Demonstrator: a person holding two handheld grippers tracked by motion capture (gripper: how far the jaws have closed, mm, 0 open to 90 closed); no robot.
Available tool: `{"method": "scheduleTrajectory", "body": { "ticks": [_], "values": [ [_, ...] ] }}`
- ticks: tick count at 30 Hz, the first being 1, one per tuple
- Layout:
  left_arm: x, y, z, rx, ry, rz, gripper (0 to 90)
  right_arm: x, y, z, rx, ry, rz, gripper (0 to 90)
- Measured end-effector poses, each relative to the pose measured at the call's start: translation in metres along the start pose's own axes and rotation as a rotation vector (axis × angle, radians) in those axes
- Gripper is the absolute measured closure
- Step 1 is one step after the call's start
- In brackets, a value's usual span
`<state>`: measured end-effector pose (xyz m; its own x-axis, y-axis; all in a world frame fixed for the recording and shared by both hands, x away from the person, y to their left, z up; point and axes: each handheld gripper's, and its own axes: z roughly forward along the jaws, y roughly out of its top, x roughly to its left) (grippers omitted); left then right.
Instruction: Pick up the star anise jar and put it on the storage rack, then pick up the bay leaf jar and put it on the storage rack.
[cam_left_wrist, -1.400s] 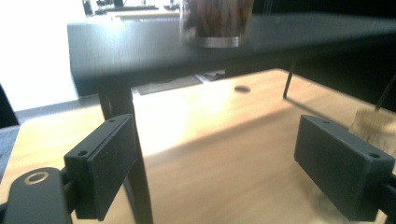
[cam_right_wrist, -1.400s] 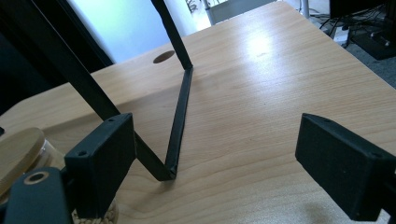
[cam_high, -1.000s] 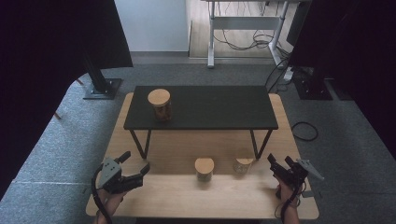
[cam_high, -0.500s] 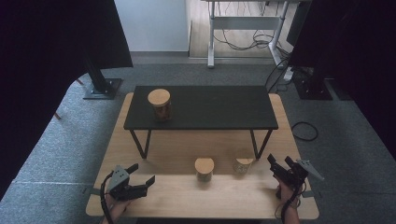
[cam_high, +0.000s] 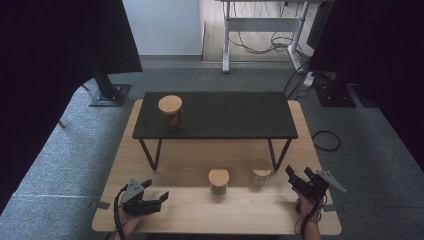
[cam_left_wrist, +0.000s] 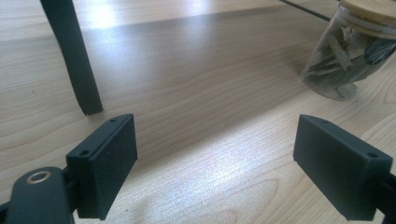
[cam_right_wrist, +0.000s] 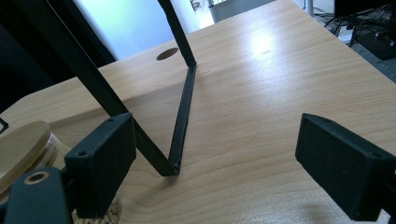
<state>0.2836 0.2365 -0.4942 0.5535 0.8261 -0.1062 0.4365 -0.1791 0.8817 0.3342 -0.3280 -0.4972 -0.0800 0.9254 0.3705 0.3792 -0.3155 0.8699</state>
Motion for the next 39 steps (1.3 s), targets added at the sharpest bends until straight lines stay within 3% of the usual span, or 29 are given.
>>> {"method": "scheduleTrajectory", "body": {
  "ticks": [8, 13, 19, 23, 28, 32, 39],
  "values": [
    [-0.001, 0.0, 0.0, -0.006, 0.0, 0.002, 12.9, 0.0, 0.0, 0.0, 0.003, -0.001, -0.004, 11.8],
    [-0.004, 0.0, 0.001, -0.01, -0.011, 0.0, 12.9, -0.001, 0.0, 0.0, 0.006, 0.022, 0.004, 11.5],
    [-0.005, 0.0, 0.001, -0.006, -0.017, -0.002, 12.9, -0.002, 0.0, -0.002, 0.004, 0.024, -0.017, 11.3],
    [0.005, -0.002, 0.001, -0.03, -0.077, -0.089, 13.1, 0.002, 0.0, -0.006, 0.031, 0.042, -0.026, 12.1],
    [0.018, -0.006, -0.001, -0.043, -0.097, -0.177, 13.5, 0.011, 0.006, -0.014, 0.016, 0.089, -0.037, 12.2],
    [0.027, -0.008, -0.004, -0.065, -0.099, -0.239, 13.9, 0.019, 0.01, -0.027, -0.011, 0.088, -0.061, 12.2],
    [0.032, -0.009, -0.002, -0.049, -0.08, -0.235, 14.1, 0.031, 0.017, -0.057, -0.036, 0.181, -0.088, 12.5]
  ]
}}
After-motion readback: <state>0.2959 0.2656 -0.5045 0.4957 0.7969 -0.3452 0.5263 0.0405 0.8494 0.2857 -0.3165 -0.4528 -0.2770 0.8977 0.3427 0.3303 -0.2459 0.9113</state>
